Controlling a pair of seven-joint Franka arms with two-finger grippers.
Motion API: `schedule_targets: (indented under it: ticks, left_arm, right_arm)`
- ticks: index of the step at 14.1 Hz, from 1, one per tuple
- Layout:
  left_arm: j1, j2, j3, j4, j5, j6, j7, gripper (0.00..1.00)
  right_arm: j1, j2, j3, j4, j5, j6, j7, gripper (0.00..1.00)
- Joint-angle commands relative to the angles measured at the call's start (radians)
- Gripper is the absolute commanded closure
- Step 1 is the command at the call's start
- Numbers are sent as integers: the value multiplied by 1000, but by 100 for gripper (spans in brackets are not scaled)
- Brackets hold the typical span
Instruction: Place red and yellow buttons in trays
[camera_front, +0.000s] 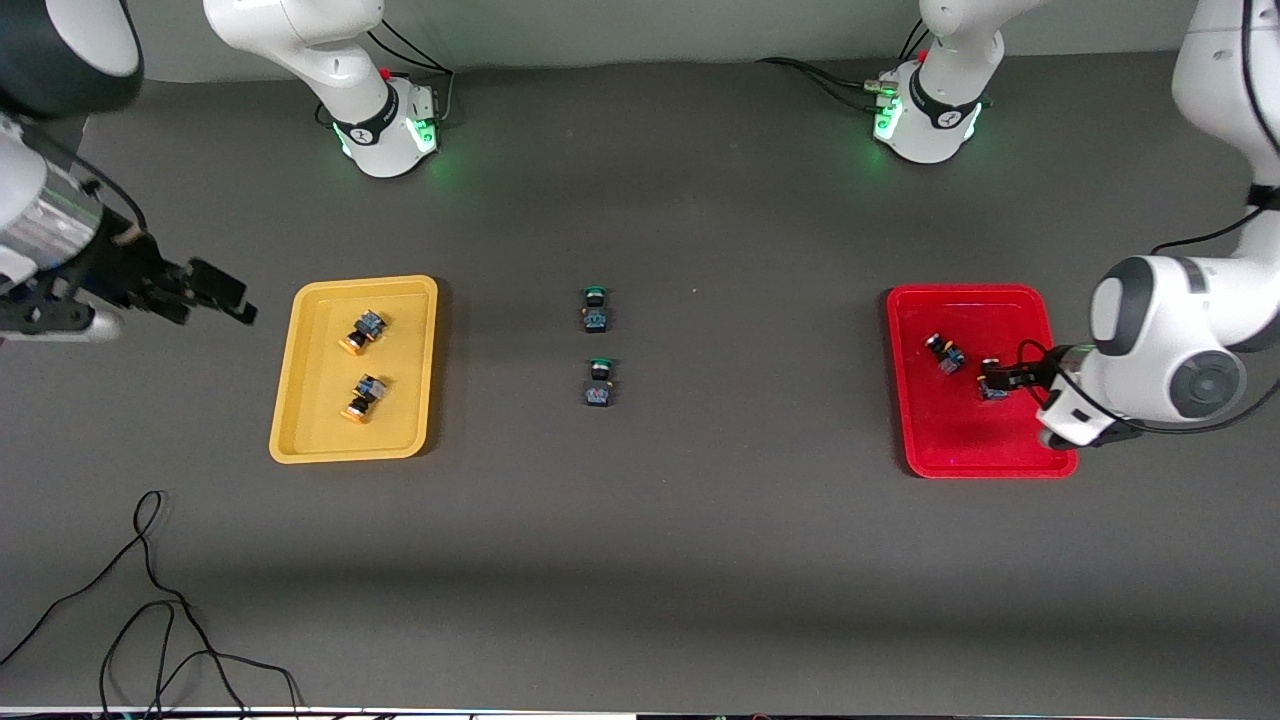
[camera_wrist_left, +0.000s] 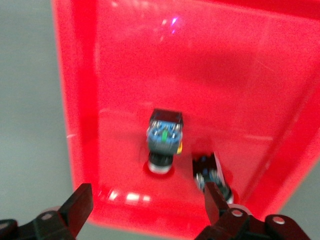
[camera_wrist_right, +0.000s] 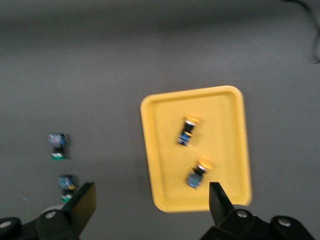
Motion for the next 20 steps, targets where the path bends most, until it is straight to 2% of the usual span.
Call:
schedule_targets:
  ticks: [1,4,6,8,13,14,15,17,18,20]
  left_arm:
    - [-16,-144,-45,62,-6,-146,-1,1]
    - [-14,-340,-92,54,-12,-197,6,1]
    - [-13,-414,-89,63,-71,-199,85,1]
    - [-7,-402,-80,126,-99,-206,213,1]
    - [-7,-391,-80,186,-116,-266,230,1]
    - [-34,-390,-57,193,-125,-283,230,1]
    - [-150,-390,48,204,-125,-301,230,1]
    - [-493,-390,415,213,-138,-311,233,1]
    - [-595,-390,531,212,-147,-311,242,1]
    - [-610,-391,549,213,-147,-315,252,1]
  right_arm:
    - [-27,-48,56,8,-67,-58,-25,0]
    - [-21,-59,54,43,-68,-112,-28,0]
    - [-19,-48,54,83,-68,-149,-26,0]
    - [-19,-34,54,88,-67,-155,-28,0]
    - [-21,-25,45,102,-59,-161,-29,0]
    - [-21,-24,44,100,-59,-179,-31,0]
    - [-21,-22,45,102,-59,-186,-29,0]
    - [-21,-16,44,102,-59,-186,-29,0]
    - [-21,-13,44,102,-59,-186,-29,0]
    - [-19,-13,44,102,-59,-186,-29,0]
